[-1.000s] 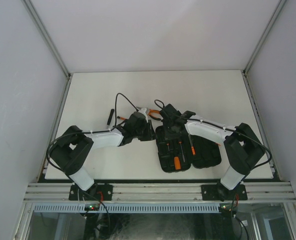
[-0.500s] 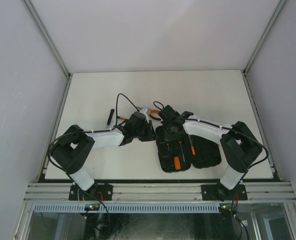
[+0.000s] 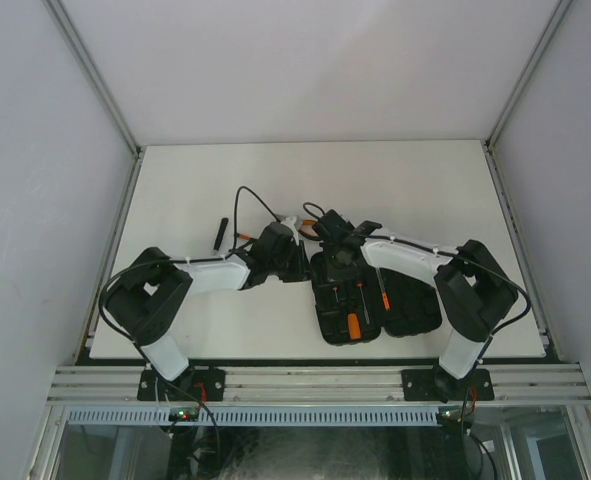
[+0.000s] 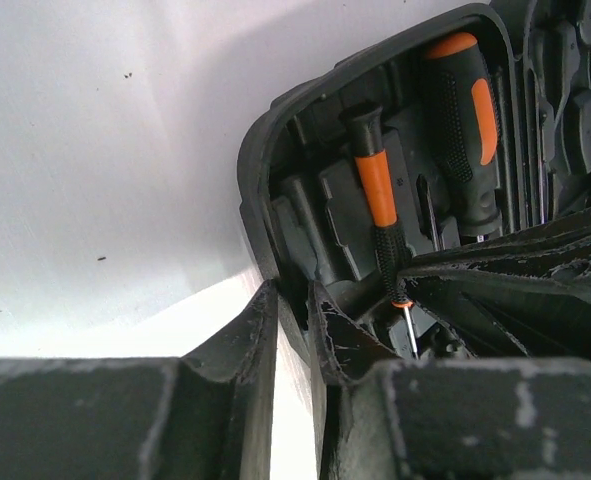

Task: Sort the tools into containers
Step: Adjust the engineering item in the storage box.

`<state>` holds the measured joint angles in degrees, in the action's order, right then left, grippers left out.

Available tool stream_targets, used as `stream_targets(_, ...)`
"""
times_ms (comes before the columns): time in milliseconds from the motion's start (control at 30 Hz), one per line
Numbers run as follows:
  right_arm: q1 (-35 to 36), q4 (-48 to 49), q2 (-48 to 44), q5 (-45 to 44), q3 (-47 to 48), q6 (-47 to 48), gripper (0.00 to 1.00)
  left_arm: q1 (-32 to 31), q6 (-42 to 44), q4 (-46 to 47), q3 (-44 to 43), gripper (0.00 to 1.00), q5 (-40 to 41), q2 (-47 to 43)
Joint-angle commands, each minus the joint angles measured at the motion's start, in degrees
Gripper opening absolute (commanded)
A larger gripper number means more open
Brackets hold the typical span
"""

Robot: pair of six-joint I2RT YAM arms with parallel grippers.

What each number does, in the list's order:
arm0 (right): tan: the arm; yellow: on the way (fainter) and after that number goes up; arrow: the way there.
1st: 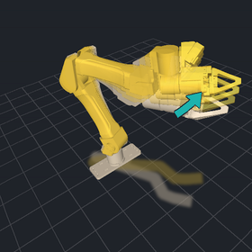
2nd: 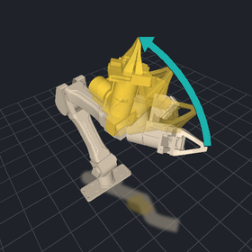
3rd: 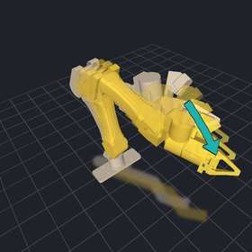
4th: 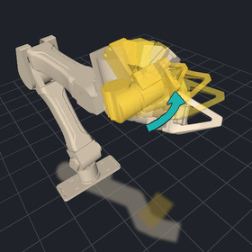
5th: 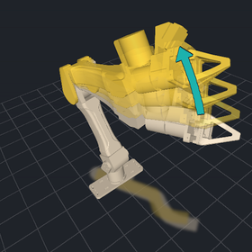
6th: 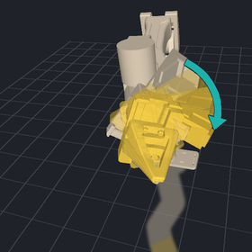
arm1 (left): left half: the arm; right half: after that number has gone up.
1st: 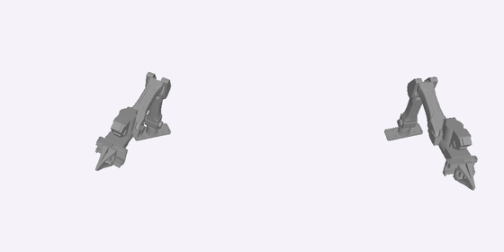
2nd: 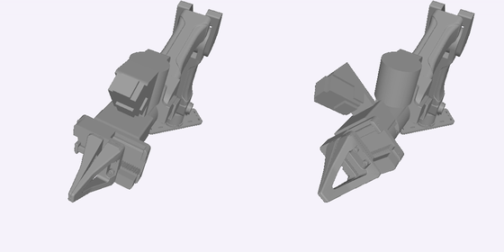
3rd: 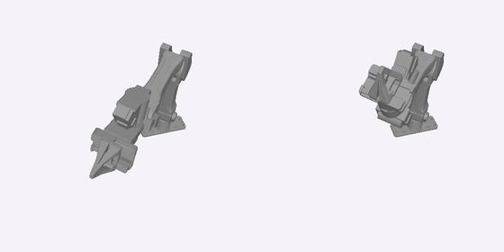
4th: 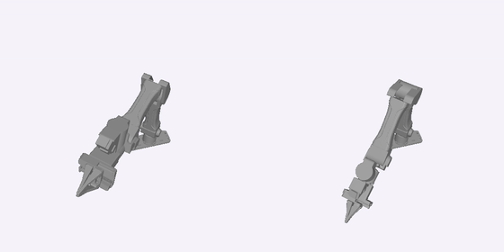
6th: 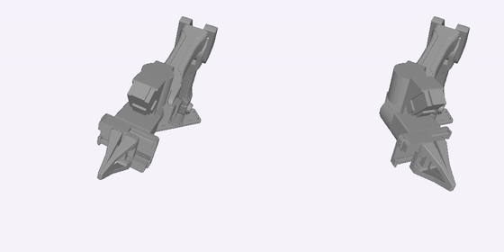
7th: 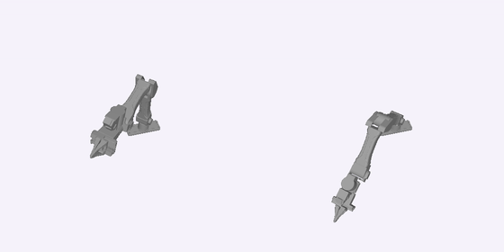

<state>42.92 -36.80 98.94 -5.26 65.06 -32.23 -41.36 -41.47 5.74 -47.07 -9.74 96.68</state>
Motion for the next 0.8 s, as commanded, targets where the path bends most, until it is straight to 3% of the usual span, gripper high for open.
stream_targets(0, 0.6, -3.2, 3.1, -2.6, 0.3, -0.5, 0.0, 0.2, -0.5, 0.6, -3.3, 0.19, -1.4, 0.7)
stream_targets(767, 2.8, 0.3, 11.0, -0.6, -4.5, -3.3, 0.0, 0.2, -0.5, 0.1, -3.9, 0.16, -1.5, 1.1)
